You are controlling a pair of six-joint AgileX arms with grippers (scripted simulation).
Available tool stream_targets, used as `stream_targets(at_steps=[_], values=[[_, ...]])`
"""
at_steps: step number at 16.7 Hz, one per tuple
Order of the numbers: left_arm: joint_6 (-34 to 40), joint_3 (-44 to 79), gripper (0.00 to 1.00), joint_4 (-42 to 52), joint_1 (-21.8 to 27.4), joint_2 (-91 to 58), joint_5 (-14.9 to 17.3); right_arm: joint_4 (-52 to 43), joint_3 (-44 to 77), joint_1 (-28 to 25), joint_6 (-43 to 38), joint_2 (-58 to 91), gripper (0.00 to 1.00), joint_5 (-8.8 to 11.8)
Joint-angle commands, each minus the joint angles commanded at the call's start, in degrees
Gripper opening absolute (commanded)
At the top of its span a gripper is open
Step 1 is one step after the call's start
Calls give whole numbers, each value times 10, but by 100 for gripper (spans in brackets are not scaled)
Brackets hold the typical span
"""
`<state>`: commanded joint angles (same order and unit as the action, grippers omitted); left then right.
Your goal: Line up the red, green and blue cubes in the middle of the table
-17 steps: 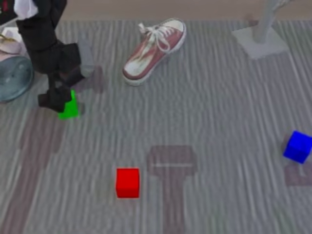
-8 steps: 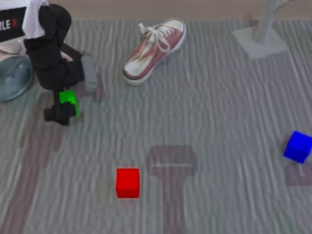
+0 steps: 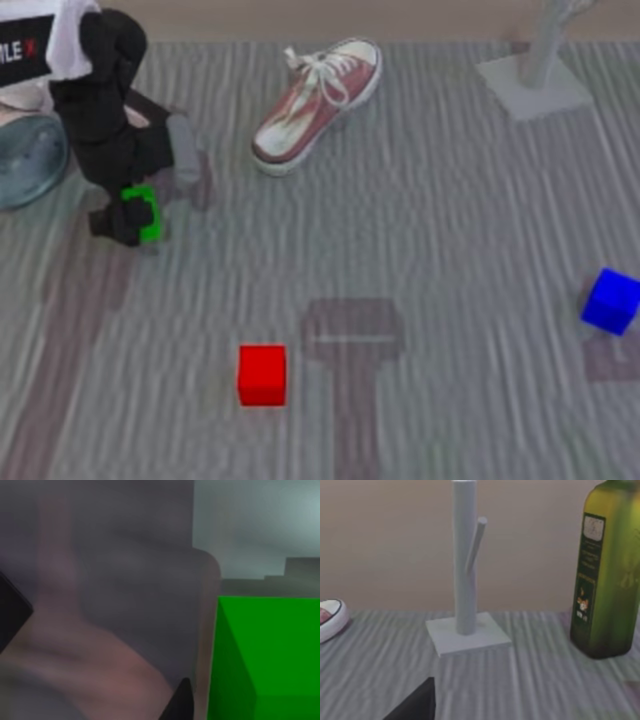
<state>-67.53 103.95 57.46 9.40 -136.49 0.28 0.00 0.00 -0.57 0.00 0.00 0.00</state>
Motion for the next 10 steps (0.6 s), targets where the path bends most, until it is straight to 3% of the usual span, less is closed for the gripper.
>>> stream_targets(at_steps=[4, 10], values=[[0, 0, 2, 0, 0, 0, 0, 0, 0, 0, 0, 0, 100, 0], [0, 0, 0, 0, 0, 0, 0, 0, 0, 0, 0, 0, 100, 0]])
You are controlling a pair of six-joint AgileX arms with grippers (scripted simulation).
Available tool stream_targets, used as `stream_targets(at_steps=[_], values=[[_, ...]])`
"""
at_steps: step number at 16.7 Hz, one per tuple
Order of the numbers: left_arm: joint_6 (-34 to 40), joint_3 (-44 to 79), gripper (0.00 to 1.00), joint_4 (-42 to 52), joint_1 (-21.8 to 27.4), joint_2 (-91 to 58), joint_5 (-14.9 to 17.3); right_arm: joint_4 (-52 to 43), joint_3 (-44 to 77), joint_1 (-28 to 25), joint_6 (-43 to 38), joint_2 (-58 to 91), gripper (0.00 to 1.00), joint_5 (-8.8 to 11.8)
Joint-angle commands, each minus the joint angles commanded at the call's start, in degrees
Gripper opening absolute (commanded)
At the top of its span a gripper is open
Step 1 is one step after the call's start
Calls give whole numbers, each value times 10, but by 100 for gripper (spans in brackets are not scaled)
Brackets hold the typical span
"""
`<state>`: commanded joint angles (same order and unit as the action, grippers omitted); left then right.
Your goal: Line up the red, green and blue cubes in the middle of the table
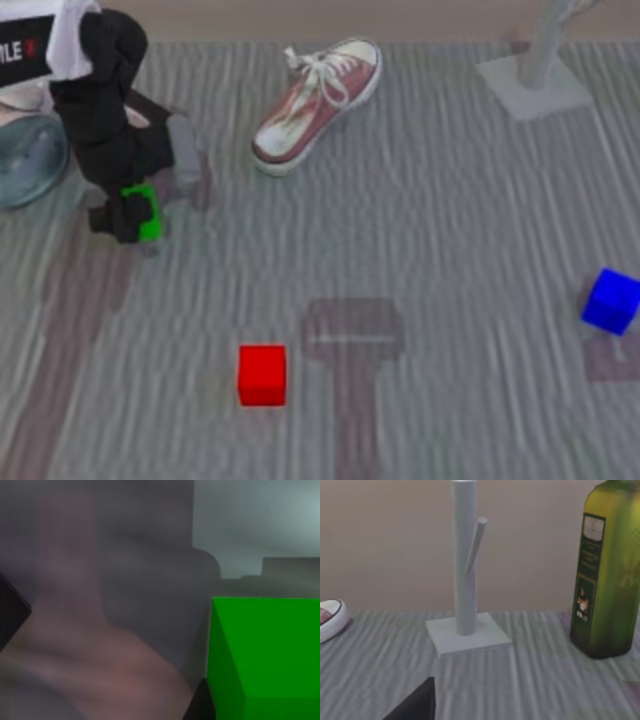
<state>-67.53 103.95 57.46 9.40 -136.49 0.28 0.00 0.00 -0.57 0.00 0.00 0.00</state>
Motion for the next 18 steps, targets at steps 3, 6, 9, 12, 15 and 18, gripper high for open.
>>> stream_targets(at_steps=[3, 6, 9, 12, 15, 18], values=[[2, -2, 0, 6, -1, 8, 1, 0, 0, 0, 0, 0, 100, 0], [2, 19, 0, 29, -3, 14, 1, 0, 0, 0, 0, 0, 100, 0], [3, 63, 0, 95, -8, 28, 0, 0, 0, 0, 0, 0, 100, 0], [3, 96, 0, 139, -11, 42, 1, 0, 0, 0, 0, 0, 100, 0], [3, 98, 0, 141, -11, 44, 1, 0, 0, 0, 0, 0, 100, 0], [8, 93, 0, 139, 0, 45, 1, 0, 0, 0, 0, 0, 100, 0]])
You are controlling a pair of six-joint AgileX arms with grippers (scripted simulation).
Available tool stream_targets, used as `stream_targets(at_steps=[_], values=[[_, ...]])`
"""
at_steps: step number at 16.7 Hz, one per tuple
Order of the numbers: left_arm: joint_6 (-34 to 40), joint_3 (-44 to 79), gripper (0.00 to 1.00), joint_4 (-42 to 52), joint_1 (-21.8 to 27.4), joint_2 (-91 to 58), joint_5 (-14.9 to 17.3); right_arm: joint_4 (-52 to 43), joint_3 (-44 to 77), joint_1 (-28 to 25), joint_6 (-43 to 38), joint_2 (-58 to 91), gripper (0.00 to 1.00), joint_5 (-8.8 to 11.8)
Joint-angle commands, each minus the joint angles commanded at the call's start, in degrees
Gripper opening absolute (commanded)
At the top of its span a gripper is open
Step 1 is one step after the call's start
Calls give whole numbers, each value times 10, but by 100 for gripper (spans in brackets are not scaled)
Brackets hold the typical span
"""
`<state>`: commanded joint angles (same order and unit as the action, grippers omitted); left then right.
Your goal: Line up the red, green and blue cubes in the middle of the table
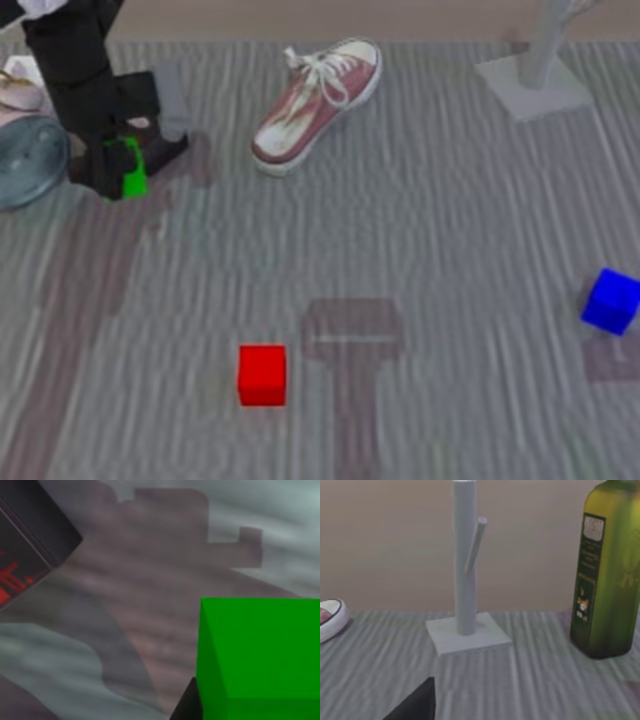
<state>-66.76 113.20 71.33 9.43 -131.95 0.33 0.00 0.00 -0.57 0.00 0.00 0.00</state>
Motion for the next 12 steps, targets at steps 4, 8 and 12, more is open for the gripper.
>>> stream_targets(at_steps=[4, 8, 12], values=[[54, -45, 0, -11, 83, 36, -1, 0, 0, 0, 0, 0, 100, 0], [139, -124, 0, -27, 217, 93, -1, 0, 0, 0, 0, 0, 100, 0], [218, -196, 0, -44, 344, 149, -1, 0, 0, 0, 0, 0, 100, 0]])
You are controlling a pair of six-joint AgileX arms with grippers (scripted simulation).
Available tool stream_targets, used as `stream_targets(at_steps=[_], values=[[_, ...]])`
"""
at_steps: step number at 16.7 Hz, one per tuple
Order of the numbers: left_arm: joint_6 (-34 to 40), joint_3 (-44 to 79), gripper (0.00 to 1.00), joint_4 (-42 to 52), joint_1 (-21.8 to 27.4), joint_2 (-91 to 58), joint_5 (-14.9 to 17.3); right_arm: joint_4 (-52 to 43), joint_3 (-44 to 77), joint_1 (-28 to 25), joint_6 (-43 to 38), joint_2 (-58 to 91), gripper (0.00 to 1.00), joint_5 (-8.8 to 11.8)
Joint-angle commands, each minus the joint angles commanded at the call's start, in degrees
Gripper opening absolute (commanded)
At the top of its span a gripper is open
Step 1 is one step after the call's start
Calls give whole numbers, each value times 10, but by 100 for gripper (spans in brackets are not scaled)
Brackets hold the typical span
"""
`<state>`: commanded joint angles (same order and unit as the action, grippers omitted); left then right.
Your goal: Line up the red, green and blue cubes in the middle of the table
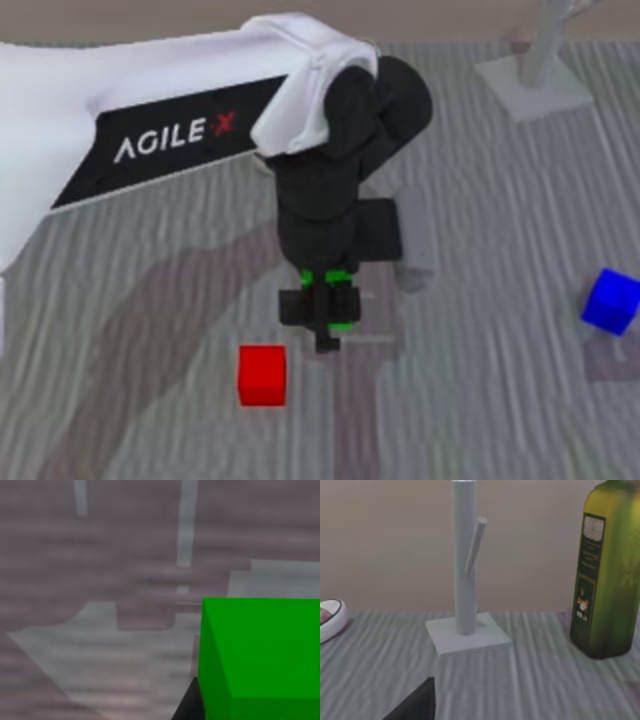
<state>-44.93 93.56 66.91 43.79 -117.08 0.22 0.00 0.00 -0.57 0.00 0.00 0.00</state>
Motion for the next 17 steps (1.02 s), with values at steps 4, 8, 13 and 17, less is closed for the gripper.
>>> stream_targets(at_steps=[4, 8, 13, 17], values=[[30, -27, 0, -8, 38, 23, -1, 0, 0, 0, 0, 0, 100, 0], [28, -27, 0, -9, 36, 20, 0, 0, 0, 0, 0, 0, 100, 0], [32, -79, 0, -96, 38, -9, -1, 0, 0, 0, 0, 0, 100, 0], [32, -112, 0, -147, 41, -31, 0, 0, 0, 0, 0, 0, 100, 0]])
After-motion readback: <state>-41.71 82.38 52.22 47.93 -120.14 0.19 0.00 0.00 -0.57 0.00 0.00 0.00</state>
